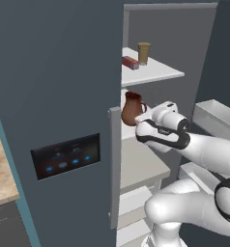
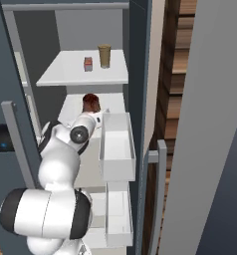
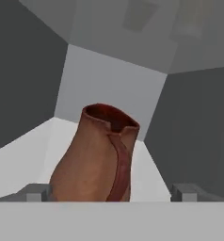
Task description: Move the bar and cup from the second highest shelf to the top shelf to make space. Then, place the pitcher from the counter on the cleared second highest shelf.
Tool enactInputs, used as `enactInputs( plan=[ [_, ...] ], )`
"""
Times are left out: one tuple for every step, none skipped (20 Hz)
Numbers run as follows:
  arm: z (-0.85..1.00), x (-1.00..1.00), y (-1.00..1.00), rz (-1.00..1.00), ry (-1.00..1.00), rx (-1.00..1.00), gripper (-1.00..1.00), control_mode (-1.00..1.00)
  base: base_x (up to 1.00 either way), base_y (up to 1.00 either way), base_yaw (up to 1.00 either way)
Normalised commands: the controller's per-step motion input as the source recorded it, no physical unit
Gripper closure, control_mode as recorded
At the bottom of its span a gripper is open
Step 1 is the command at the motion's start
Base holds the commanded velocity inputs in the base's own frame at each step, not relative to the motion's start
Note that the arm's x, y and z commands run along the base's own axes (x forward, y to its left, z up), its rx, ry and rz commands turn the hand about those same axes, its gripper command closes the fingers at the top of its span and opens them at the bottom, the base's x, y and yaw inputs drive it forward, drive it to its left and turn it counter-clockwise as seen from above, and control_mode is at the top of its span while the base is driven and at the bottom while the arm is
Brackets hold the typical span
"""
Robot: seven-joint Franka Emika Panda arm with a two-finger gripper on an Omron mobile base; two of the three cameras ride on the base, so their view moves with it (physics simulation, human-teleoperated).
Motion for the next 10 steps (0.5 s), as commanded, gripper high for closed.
enactInputs(
  plan=[
    [0.77,-0.61,0.0,0.0,0.0,-0.02,-1.0,-1.0,0.0,0.0,0.0],
    [0.76,-0.66,0.0,0.0,0.0,-0.03,-1.0,-1.0,0.0,0.0,0.0],
    [0.86,-0.67,0.0,0.0,0.04,-0.04,-1.0,-1.0,0.0,0.0,0.0],
    [0.89,-0.69,0.0,0.0,0.05,-0.05,-1.0,-1.0,0.0,0.0,0.0],
    [0.84,-0.75,0.0,0.0,0.07,-0.06,-1.0,-1.0,0.0,0.0,0.0],
    [0.85,-0.8,0.0,0.0,0.1,-0.07,-1.0,-1.0,0.0,0.0,0.0],
    [0.83,-0.82,0.0,0.0,0.12,-0.07,-1.0,-1.0,0.0,0.0,0.0],
    [0.81,-0.84,0.0,0.0,0.15,-0.06,-1.0,-1.0,0.0,0.0,0.0],
    [0.81,-0.85,0.0,0.0,0.16,-0.06,-1.0,-1.0,0.0,0.0,0.0],
    [0.8,-0.93,0.0,0.0,0.23,-0.07,-1.0,-1.0,0.0,0.0,0.0]
  ],
)
